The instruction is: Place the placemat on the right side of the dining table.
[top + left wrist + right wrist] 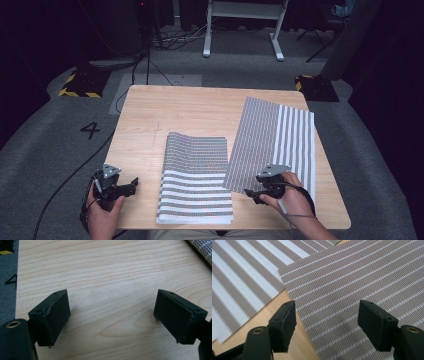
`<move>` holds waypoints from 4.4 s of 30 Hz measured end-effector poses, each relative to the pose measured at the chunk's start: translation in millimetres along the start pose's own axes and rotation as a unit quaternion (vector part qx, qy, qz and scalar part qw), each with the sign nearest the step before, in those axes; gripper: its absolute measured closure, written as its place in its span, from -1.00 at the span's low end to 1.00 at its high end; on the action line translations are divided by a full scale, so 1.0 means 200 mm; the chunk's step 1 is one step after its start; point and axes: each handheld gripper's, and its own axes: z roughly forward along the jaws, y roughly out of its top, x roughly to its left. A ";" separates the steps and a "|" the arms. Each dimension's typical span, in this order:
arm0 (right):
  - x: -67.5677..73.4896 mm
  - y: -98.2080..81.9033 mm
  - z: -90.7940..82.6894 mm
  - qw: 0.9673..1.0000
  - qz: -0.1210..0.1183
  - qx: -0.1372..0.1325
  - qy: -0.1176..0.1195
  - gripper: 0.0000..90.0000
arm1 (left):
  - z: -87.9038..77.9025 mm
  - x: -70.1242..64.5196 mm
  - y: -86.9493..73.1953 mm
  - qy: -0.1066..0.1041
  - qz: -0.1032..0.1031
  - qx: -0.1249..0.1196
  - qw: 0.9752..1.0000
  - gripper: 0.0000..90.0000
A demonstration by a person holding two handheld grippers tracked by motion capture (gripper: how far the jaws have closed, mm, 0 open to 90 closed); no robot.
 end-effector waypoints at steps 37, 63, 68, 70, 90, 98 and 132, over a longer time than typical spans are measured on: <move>-0.11 -0.11 -0.13 0.994 -0.081 0.074 0.003 0.91 | 0.00 0.00 0.00 0.000 0.000 0.000 1.000 -0.70; -0.21 -0.21 -0.22 0.993 -0.072 0.090 -0.003 0.87 | 0.00 0.00 0.00 0.000 0.000 0.000 1.000 -0.70; -0.22 -0.20 -0.21 0.994 -0.066 0.090 -0.002 0.87 | 0.00 0.00 0.00 0.000 0.000 0.000 1.000 -0.70; -0.23 -0.20 -0.21 0.995 -0.053 0.084 0.003 0.86 | 0.00 0.00 0.00 -0.001 0.000 0.000 1.000 -0.70; -0.16 -0.15 -0.29 0.999 -0.035 0.007 0.017 -0.08 | 0.00 0.00 0.00 -0.001 0.000 0.000 1.000 -0.70; -0.07 -0.02 -0.38 0.995 -0.027 -0.090 0.038 -0.21 | 0.00 0.00 0.00 -0.003 -0.004 -0.002 1.000 -0.69; 0.55 0.34 0.19 0.983 -0.110 -0.082 0.125 -0.37 | 0.00 0.00 0.00 -0.002 -0.001 0.000 1.000 -0.68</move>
